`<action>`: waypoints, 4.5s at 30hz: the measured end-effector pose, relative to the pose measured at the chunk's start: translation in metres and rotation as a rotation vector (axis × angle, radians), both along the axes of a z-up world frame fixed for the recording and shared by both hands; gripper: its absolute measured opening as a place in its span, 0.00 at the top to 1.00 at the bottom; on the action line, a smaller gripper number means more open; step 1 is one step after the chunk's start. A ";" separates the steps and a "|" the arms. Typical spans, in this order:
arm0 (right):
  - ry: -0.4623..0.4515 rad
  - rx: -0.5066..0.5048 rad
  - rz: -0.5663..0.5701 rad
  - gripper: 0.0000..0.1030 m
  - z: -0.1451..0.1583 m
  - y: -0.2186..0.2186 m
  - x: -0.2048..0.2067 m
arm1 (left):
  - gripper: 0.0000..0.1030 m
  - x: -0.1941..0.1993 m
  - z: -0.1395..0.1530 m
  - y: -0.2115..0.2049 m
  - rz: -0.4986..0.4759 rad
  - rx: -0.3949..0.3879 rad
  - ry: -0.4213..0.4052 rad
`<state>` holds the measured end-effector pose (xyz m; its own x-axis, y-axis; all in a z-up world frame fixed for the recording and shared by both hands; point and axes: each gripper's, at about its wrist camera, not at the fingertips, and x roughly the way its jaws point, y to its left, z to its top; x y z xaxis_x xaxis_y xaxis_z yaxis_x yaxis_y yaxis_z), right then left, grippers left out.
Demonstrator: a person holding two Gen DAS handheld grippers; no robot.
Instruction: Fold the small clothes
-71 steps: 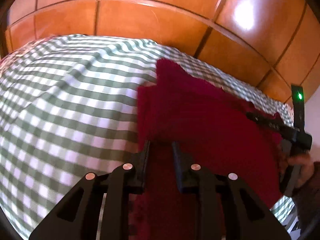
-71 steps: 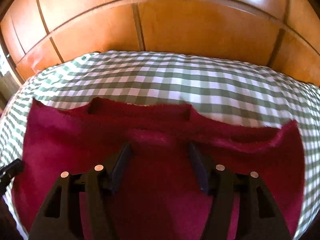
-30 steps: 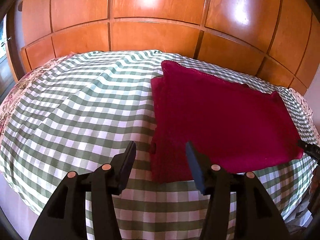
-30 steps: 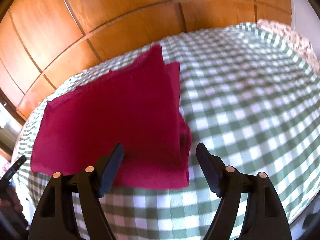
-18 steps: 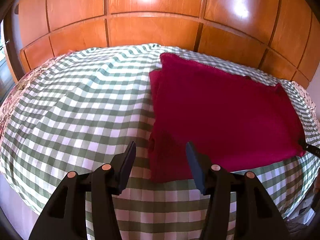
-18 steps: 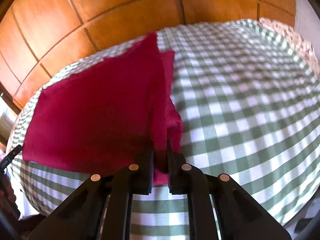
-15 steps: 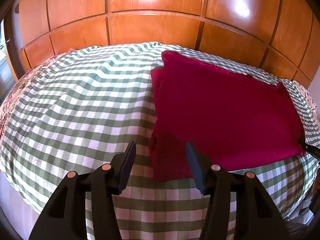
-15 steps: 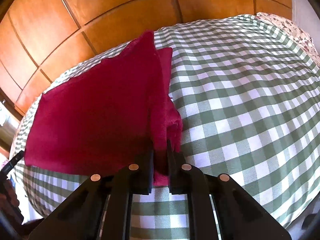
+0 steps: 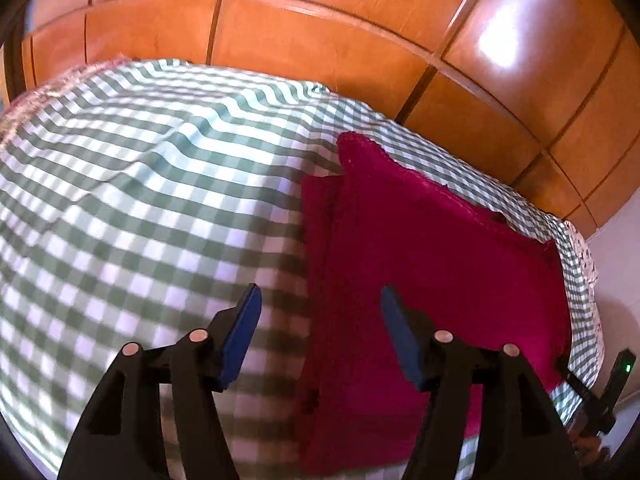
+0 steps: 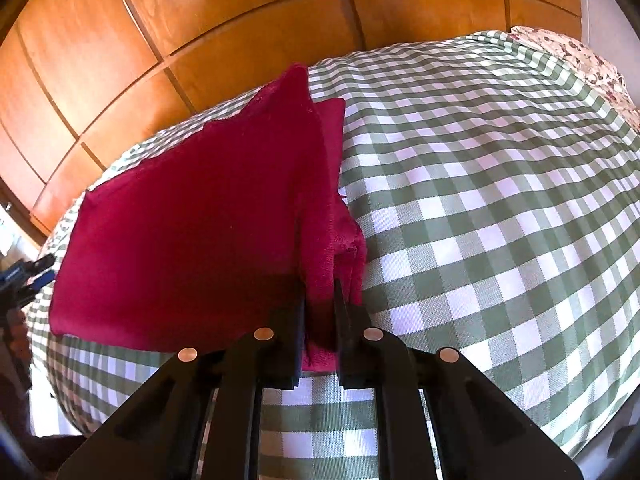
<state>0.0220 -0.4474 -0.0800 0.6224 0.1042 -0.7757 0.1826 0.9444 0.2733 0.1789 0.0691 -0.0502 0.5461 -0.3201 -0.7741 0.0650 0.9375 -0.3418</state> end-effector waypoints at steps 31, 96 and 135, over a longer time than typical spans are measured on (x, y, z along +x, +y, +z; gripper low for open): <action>-0.019 0.320 0.032 0.21 -0.003 -0.021 0.047 | 0.64 -0.041 0.000 -0.075 -0.101 0.133 -0.071; -0.070 0.181 0.698 0.37 0.055 0.233 0.055 | 0.32 -0.023 0.030 0.028 -0.089 -0.447 0.083; -0.111 -0.031 0.593 0.54 0.063 0.237 0.128 | 0.53 -0.047 0.018 -0.024 0.020 0.220 -0.097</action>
